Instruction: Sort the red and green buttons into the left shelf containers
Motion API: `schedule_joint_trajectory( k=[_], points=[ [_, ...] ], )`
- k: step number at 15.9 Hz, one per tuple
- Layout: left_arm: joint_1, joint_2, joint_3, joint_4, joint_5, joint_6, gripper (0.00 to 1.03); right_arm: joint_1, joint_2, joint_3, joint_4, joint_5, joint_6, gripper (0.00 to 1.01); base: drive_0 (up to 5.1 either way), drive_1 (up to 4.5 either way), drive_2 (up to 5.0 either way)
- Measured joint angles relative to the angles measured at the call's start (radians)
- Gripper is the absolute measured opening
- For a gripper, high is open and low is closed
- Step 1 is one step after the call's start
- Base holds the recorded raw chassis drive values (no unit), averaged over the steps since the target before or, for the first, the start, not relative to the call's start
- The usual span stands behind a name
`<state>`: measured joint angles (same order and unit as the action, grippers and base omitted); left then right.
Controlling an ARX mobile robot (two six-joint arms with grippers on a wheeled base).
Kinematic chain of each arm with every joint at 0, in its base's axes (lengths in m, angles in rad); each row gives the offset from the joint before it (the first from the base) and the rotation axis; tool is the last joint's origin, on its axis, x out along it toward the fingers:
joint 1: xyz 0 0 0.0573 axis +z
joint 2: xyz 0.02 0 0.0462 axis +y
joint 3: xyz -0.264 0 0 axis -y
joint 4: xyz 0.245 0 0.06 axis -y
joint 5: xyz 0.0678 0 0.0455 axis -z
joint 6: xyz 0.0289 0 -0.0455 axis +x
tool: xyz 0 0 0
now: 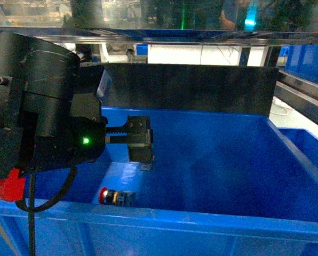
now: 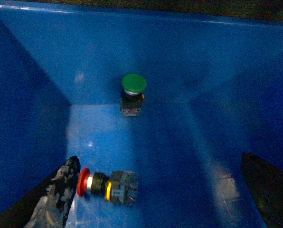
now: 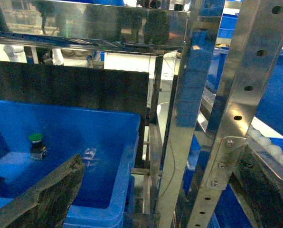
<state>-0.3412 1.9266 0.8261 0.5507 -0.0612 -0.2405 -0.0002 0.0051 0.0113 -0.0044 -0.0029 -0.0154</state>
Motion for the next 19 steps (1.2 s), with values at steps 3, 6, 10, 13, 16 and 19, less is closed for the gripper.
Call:
schedule_joint_trajectory(
  k=[3,6,10,13,16,19],
  points=[
    [-0.014,-0.093,-0.077,0.05,-0.031,-0.015,0.98,0.0,0.0,0.0,0.0,0.0,0.0,0.98,0.0,0.0,0.0],
    [-0.045,-0.278,-0.204,0.05,-0.07,-0.007,0.98,0.0,0.0,0.0,0.0,0.0,0.0,0.98,0.0,0.0,0.0],
    [-0.081,-0.702,-0.358,-0.152,-0.166,0.098,0.98,0.0,0.0,0.0,0.0,0.0,0.0,0.98,0.0,0.0,0.0],
    [0.003,-1.08,-0.386,-0.413,-0.229,0.117,0.98,0.0,0.0,0.0,0.0,0.0,0.0,0.98,0.0,0.0,0.0],
    [0.044,-1.339,-0.348,-0.626,-0.273,0.083,0.98,0.0,0.0,0.0,0.0,0.0,0.0,0.98,0.0,0.0,0.0],
    [0.071,-1.346,-0.413,-0.451,-0.214,0.13,0.87,0.0,0.0,0.0,0.0,0.0,0.0,0.98,0.0,0.0,0.0]
  ],
)
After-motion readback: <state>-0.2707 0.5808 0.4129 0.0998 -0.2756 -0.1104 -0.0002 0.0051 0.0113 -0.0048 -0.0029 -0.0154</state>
